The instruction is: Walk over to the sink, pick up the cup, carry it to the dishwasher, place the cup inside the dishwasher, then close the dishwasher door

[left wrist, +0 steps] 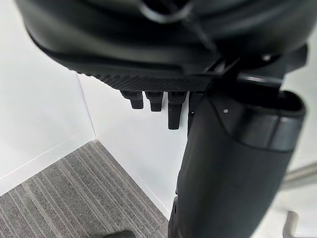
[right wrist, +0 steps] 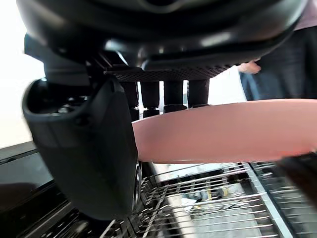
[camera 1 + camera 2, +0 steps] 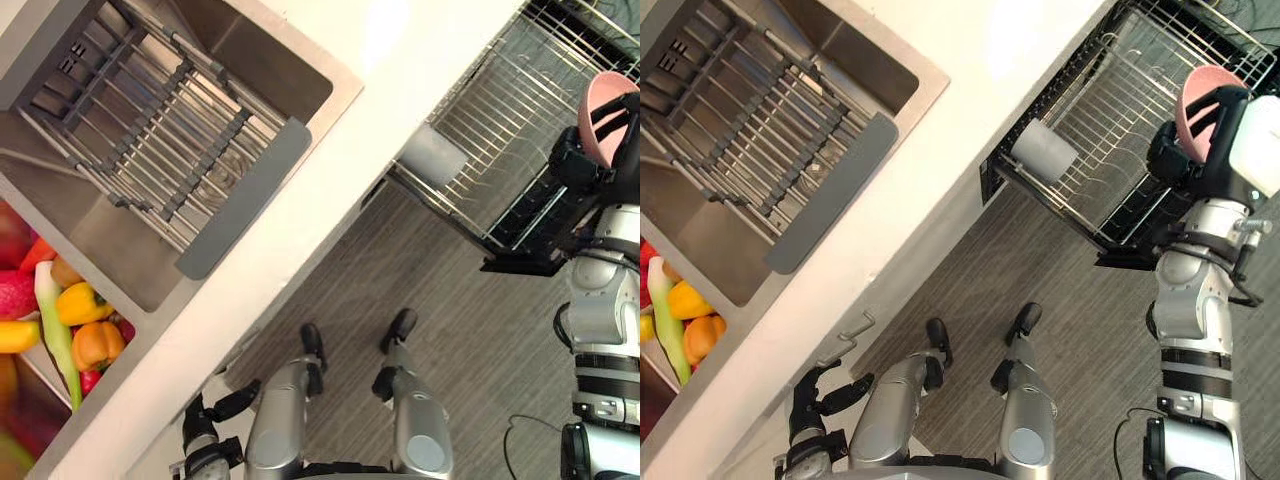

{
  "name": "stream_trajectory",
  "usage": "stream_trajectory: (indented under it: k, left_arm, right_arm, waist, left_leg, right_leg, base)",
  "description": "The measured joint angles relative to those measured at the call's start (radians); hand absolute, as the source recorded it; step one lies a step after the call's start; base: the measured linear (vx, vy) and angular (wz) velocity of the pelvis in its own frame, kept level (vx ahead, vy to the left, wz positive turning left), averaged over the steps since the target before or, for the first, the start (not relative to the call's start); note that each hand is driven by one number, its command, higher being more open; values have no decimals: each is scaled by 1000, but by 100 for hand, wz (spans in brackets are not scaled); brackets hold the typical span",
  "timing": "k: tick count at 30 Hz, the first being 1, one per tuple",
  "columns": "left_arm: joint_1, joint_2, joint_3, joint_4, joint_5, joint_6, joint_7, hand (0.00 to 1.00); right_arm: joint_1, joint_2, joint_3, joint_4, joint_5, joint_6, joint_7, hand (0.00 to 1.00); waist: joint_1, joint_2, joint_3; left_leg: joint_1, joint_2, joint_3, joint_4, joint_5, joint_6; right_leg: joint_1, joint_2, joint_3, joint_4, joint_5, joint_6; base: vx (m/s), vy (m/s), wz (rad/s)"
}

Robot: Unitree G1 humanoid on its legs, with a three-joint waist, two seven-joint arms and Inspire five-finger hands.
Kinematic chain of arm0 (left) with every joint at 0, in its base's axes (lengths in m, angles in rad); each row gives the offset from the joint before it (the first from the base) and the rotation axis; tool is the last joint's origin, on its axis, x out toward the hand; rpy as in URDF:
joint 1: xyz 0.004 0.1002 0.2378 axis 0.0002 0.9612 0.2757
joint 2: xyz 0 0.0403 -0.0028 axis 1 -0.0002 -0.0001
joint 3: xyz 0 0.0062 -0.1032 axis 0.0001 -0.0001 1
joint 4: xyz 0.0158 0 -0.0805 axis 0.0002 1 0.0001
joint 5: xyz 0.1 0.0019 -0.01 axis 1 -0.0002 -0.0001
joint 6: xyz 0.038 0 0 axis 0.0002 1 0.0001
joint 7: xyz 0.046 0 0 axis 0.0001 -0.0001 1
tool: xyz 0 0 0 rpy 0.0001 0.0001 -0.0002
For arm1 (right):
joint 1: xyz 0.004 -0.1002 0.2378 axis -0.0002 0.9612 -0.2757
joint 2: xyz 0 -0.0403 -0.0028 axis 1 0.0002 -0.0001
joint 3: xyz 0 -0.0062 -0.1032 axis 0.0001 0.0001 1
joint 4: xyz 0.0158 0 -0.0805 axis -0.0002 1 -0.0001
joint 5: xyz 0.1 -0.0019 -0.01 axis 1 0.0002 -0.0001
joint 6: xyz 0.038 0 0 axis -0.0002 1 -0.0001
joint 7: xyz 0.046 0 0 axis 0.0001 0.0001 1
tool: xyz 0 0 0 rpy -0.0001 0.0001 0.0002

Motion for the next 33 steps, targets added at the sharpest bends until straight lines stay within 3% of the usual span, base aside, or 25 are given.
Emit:
stream_trajectory:
  k: [16,22,23,33]
  left_arm:
    - [-9,0,-23,-16,-74,2,-38,100]
    - [-10,6,-105,-24,-86,0,-37,100]
    - [-10,7,-122,-25,-86,0,-36,100]
    - [-9,22,-211,-56,-125,28,-35,100]
  right_arm:
    - [-153,-119,93,144,96,85,123,0]
    - [-207,-182,106,229,155,98,151,0]
    - [-224,-196,116,257,158,107,156,100]
    - [-313,-306,116,298,251,118,153,100]
  waist:
    - [36,19,13]
    - [52,75,24]
    - [57,87,24]
    - [69,143,25]
  left_leg:
    - [-51,-41,-76,9,12,19]
    - [-79,-59,-79,10,19,31]
    - [-79,-62,-81,9,19,32]
    - [-84,-80,-111,4,25,38]
  right_leg:
    - [-23,-31,-28,0,15,12]
    - [-47,-49,-31,0,26,17]
    - [-48,-52,-30,0,27,18]
    - [-53,-65,-33,1,31,23]
  base:
    - [-30,110,9]
    - [-40,104,4]
    - [-30,85,1]
    - [-30,69,2]
